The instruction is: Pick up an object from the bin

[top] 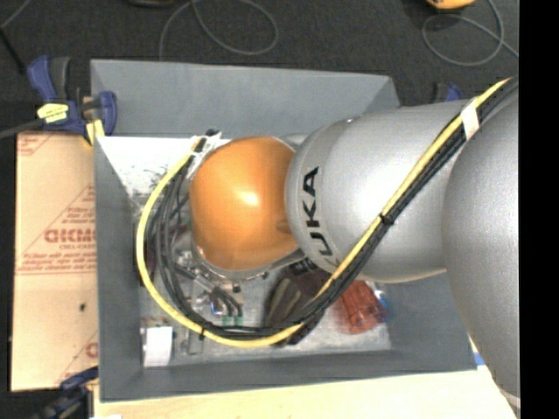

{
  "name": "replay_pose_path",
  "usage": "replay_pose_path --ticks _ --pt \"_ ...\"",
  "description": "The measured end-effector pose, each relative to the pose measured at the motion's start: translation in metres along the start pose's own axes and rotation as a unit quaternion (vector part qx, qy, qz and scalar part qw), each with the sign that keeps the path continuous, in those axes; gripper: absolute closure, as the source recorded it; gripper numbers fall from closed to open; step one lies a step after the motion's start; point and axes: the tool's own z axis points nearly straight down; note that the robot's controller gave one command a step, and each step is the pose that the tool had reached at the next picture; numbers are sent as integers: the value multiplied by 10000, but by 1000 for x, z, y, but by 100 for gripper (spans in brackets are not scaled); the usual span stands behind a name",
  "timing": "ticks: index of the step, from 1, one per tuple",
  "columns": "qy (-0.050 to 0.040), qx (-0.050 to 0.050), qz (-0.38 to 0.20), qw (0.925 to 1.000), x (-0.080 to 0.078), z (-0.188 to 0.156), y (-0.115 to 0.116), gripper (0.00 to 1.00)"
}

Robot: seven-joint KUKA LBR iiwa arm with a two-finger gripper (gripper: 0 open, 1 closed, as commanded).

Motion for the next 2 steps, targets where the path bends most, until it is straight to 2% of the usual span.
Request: replay_pose_path --ticks 1,2 --pt "-38 -10 31 10000 -2 -5 -1 0" --pt "-39 -8 -807 9967 -9 51 5 0"
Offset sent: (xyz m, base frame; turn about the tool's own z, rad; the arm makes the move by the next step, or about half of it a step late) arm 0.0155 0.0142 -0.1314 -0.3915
